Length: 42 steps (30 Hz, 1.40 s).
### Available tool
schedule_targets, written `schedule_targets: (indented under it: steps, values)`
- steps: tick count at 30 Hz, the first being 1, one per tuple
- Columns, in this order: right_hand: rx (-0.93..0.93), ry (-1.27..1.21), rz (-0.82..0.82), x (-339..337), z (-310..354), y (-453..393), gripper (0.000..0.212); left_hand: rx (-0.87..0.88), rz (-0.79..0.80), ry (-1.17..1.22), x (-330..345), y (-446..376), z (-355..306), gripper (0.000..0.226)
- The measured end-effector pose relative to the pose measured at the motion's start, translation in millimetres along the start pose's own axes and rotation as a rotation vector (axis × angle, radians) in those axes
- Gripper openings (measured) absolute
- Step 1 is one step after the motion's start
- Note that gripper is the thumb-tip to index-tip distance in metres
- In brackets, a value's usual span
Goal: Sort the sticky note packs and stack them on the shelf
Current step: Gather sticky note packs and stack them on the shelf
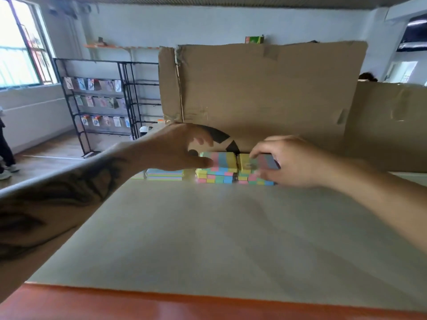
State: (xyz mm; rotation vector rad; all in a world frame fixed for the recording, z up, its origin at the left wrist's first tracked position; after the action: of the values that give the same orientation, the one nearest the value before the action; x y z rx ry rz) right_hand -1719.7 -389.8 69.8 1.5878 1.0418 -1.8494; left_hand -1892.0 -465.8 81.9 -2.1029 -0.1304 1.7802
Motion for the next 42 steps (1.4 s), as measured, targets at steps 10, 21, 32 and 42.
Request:
schedule_targets:
  steps: [10,21,32,42]
  values:
    - [0.004,0.075,0.065,23.5,-14.7,-25.4,0.032,0.106,0.193,-0.036,58.3,-29.7,-23.2,0.041]
    - [-0.019,-0.015,0.045,22.1,-19.4,-25.1,0.038,0.064,0.125,-0.017,54.7,-28.3,-24.7,0.041]
    - [0.157,-0.228,0.137,0.3,-111.0,4.6,0.033,0.049,0.053,-0.096,58.6,-73.0,-93.0,0.044]
    - [0.136,-0.272,0.142,9.5,-126.0,8.3,0.028,0.001,0.096,-0.072,85.0,-91.3,-105.1,0.036]
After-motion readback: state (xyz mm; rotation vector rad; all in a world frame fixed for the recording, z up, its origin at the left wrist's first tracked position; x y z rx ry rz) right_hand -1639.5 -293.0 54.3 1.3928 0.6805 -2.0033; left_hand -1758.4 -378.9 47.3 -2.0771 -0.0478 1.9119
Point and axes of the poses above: each hand's wrist, its own y-axis away from the middle knuckle, its own x-axis out of the palm, z = x × y, the point moved 10 cm from there along -y, towards the middle knuckle, and after that the axes turned 10 degrees about x, right-handed, at the moved point
